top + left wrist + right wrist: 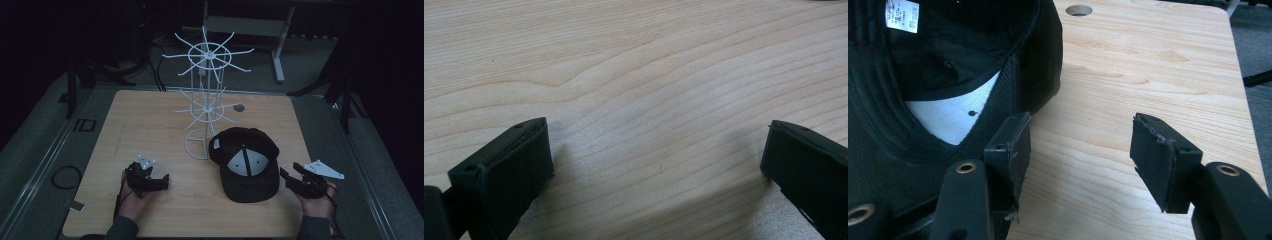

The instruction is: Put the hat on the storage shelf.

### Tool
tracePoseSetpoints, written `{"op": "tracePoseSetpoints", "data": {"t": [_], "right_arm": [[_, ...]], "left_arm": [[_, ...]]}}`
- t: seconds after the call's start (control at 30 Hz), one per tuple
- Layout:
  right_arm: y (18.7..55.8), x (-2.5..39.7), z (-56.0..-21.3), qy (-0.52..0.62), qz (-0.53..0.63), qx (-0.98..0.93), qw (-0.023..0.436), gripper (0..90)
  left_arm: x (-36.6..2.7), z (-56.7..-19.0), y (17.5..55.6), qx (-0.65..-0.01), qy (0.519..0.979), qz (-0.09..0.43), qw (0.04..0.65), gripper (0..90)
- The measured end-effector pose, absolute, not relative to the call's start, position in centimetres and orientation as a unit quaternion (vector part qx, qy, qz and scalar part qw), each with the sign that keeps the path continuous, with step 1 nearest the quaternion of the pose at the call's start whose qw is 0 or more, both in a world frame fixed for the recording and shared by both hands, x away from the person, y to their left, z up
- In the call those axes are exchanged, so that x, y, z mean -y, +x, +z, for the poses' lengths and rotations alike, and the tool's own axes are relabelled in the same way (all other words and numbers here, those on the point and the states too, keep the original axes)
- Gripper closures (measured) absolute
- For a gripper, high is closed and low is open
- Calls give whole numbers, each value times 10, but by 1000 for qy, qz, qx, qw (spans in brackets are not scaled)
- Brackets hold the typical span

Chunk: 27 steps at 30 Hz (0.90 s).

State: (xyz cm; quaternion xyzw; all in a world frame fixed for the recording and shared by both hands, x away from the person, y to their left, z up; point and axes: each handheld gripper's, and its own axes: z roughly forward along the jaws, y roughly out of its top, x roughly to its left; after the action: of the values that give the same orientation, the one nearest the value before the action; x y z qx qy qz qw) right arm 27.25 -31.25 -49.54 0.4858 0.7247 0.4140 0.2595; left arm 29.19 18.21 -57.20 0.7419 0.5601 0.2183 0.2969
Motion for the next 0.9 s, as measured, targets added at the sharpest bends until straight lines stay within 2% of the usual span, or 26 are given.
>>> {"op": "tracePoseSetpoints", "data": {"t": [0.2,0.37,0.9], "right_arm": [[269,313,-493,481,428,-724,247,395],[269,305,-495,464,434,-739,223,346],[280,288,-519,442,419,-778,154,281]], "left_arm": [[-182,-572,292,-560,742,218,297,1],[-182,-572,292,-560,742,218,297,1],[-182,-572,292,-560,742,218,297,1]]}}
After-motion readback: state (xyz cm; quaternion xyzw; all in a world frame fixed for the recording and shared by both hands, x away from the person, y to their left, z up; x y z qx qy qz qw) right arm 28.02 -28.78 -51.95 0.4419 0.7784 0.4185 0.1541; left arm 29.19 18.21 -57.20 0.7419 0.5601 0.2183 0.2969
